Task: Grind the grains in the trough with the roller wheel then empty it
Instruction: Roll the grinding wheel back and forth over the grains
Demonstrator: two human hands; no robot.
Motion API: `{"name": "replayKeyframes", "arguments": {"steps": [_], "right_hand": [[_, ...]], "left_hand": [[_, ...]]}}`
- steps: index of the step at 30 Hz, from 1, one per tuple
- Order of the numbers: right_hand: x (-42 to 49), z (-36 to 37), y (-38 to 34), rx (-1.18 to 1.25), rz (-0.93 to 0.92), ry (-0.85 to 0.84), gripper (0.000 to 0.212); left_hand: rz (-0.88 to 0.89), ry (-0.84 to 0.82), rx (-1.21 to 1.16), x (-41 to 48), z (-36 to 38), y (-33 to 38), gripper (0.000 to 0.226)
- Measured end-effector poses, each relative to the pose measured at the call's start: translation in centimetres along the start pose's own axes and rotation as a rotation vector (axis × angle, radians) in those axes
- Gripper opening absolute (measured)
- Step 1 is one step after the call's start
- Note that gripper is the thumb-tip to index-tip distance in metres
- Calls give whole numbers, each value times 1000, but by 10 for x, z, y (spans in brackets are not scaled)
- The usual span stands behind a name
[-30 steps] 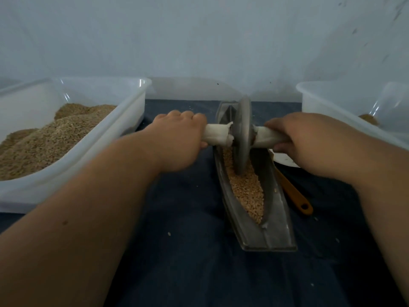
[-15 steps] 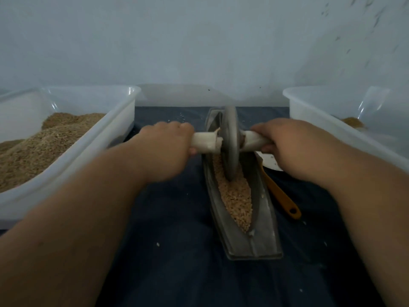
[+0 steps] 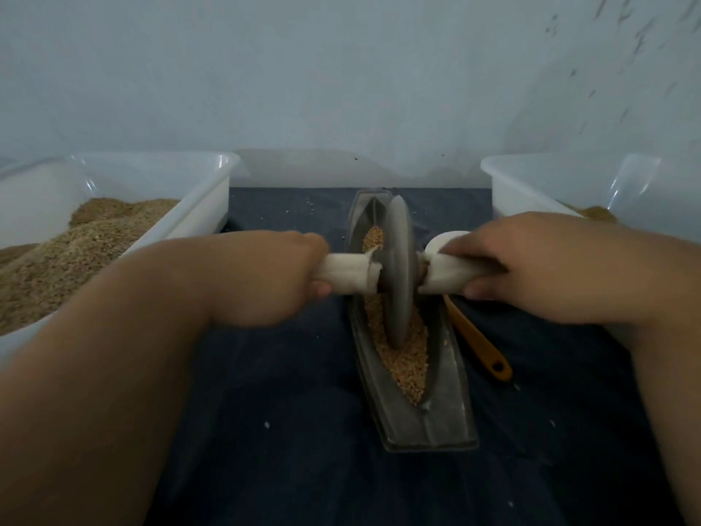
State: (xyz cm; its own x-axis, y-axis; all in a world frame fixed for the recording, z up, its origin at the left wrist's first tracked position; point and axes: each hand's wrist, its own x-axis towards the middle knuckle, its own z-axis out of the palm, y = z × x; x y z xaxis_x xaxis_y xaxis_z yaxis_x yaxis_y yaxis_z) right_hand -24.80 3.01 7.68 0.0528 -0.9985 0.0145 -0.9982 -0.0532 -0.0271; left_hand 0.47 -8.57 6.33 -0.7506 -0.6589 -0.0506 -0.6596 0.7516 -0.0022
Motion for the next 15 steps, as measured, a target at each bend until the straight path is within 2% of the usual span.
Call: {"name": "replayKeyframes", "arguments": {"steps": [4, 7, 9, 11, 14, 15], "right_hand": [[-14, -12, -2, -23, 3, -195, 29], [-8, -4, 0, 44, -6, -146, 15], [2, 7, 2, 80, -5, -42, 16], [19, 22, 4, 91, 1, 102, 26], [47, 45, 8, -9, 127, 326, 48], [54, 50, 10, -34, 166, 383, 55]], "left_hand": [[25, -81, -36, -12, -14, 6, 19], [3, -109, -56, -9, -12, 4, 18], [-24, -87, -76, 0, -5, -1, 20], [-53, 53, -52, 12, 7, -5, 22], [-104, 441, 152, 35, 34, -7, 36], [-123, 517, 199, 41, 41, -5, 43]]}}
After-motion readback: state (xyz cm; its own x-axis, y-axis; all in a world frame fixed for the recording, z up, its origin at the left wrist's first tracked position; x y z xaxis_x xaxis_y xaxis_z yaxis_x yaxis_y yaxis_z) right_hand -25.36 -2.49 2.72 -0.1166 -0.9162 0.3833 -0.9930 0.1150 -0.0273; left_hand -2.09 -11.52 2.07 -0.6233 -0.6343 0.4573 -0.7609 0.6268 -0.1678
